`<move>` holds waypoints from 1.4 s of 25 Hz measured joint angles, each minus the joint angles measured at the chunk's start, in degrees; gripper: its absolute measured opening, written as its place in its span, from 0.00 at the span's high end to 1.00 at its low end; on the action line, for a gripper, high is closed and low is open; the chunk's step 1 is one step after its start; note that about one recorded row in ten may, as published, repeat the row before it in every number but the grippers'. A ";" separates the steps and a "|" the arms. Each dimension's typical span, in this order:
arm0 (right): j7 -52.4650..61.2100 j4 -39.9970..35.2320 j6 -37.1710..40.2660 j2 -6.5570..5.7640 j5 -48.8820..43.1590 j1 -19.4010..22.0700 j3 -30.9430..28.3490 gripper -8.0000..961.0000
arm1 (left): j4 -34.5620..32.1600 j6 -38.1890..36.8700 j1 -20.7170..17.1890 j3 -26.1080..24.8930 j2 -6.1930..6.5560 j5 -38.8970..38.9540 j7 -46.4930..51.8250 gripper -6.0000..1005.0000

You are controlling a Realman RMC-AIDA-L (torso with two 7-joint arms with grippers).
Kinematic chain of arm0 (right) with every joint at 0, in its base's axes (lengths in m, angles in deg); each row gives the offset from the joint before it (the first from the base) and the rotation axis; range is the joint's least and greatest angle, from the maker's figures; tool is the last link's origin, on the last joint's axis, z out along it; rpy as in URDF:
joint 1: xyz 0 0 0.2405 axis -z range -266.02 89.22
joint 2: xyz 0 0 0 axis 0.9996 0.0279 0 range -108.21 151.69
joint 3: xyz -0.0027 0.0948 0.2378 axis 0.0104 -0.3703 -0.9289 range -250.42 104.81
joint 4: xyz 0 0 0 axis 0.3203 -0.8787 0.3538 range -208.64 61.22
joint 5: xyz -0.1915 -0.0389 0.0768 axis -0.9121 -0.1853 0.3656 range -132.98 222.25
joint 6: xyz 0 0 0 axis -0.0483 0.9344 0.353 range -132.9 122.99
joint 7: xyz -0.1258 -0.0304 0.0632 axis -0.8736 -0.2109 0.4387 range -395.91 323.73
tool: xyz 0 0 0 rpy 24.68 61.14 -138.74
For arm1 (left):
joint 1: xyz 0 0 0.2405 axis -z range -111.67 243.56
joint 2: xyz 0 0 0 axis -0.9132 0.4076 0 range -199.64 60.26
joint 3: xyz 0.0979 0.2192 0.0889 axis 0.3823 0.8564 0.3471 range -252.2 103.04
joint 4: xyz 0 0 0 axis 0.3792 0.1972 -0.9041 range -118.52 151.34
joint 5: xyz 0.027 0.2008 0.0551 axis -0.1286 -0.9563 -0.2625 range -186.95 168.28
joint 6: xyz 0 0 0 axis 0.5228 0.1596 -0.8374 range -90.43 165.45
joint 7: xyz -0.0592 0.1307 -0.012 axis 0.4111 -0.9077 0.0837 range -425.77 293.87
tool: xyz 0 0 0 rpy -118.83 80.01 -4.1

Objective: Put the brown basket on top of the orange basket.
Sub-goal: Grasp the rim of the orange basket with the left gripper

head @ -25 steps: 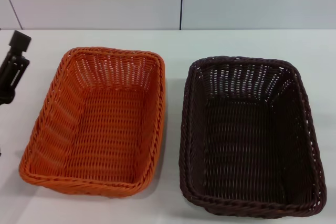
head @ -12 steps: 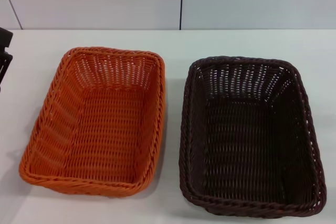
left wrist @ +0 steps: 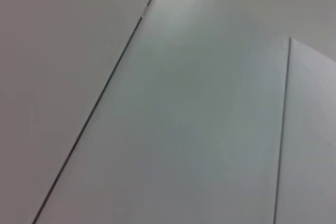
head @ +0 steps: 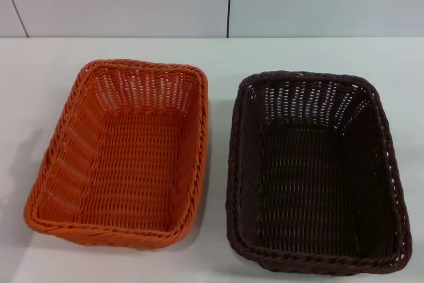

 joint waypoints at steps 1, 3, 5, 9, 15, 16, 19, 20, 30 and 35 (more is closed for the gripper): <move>0.00 0.00 0.07 0.00 0.00 0.02 0.00 0.45 | 0.06 -0.01 0.00 -0.20 0.01 -0.01 0.04 0.21; 0.00 0.00 0.08 0.00 0.00 0.03 0.00 0.45 | 0.14 -0.02 0.01 -0.31 0.05 0.01 0.11 0.21; 0.00 -0.01 0.10 0.00 0.00 0.04 0.00 0.45 | 0.32 0.00 0.08 -0.76 0.15 0.04 0.29 0.21; 0.00 0.00 0.19 0.00 -0.01 0.06 -0.34 0.45 | 0.34 0.01 0.25 -1.02 0.19 0.04 0.60 0.22; 0.00 0.00 0.19 -0.02 -0.01 0.10 -0.52 0.45 | 0.11 0.58 0.37 -4.36 0.39 0.07 2.46 0.28; 0.00 -0.01 0.14 -0.02 -0.01 0.01 -0.53 0.45 | 0.09 0.61 0.36 -4.60 0.39 0.08 2.46 0.29; 0.00 -0.01 -0.14 -0.02 -0.01 -0.44 -0.53 0.45 | 0.35 0.89 0.30 -4.96 0.39 0.09 2.46 0.31; 0.00 -0.01 -0.16 -0.02 -0.01 -0.58 -0.53 0.45 | 0.46 1.00 0.27 -5.18 0.39 0.09 2.46 0.31; 0.00 -0.01 -0.34 -0.09 -0.01 -1.43 -0.52 0.45 | 0.53 1.95 0.40 -5.65 0.44 -0.09 5.43 0.31; 0.00 -0.08 -1.11 -0.16 -0.17 -1.93 -0.29 0.45 | 0.02 2.33 0.42 -5.17 0.54 -0.30 7.20 0.31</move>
